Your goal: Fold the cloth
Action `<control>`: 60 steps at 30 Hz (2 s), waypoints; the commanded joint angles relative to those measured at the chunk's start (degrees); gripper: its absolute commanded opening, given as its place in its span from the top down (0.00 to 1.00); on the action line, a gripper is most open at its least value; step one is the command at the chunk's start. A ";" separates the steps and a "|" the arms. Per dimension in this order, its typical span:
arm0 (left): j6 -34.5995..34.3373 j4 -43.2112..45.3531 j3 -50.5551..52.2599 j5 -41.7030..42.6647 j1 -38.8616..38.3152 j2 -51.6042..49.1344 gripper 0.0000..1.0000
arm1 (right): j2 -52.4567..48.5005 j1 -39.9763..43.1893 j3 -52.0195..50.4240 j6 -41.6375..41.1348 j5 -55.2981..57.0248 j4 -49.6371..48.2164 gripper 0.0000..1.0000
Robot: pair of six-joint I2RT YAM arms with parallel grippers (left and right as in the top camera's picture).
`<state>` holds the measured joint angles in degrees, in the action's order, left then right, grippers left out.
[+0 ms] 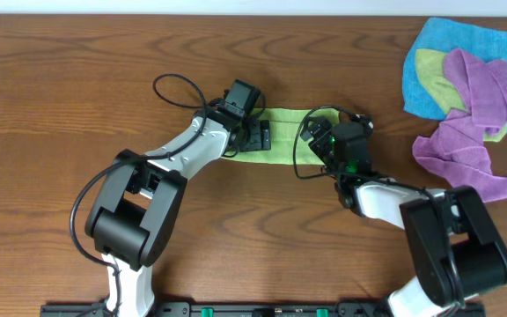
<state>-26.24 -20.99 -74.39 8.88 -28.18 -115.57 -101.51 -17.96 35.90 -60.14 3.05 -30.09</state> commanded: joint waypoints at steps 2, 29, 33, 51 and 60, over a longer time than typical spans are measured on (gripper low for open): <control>0.57 -0.87 0.55 2.58 -0.02 -3.04 0.10 | -0.63 -0.37 0.22 5.64 0.79 -5.09 0.07; 0.74 -2.82 0.52 2.62 -0.02 -3.04 0.10 | 6.21 3.32 7.48 14.51 -9.79 12.68 0.01; 0.76 -3.15 0.52 2.60 0.00 -3.04 0.07 | 10.49 3.30 10.36 26.67 -15.43 34.58 0.01; 0.76 -3.17 0.52 2.56 0.02 -3.04 0.04 | -2.38 1.97 19.58 94.36 14.12 40.50 0.01; 0.98 -3.17 0.52 1.22 0.00 -3.04 0.02 | -4.74 1.09 19.58 100.52 15.34 31.87 0.07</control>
<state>-25.39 -22.63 -75.24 10.52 -28.21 -115.79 -105.51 -16.53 55.35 37.30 16.64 2.02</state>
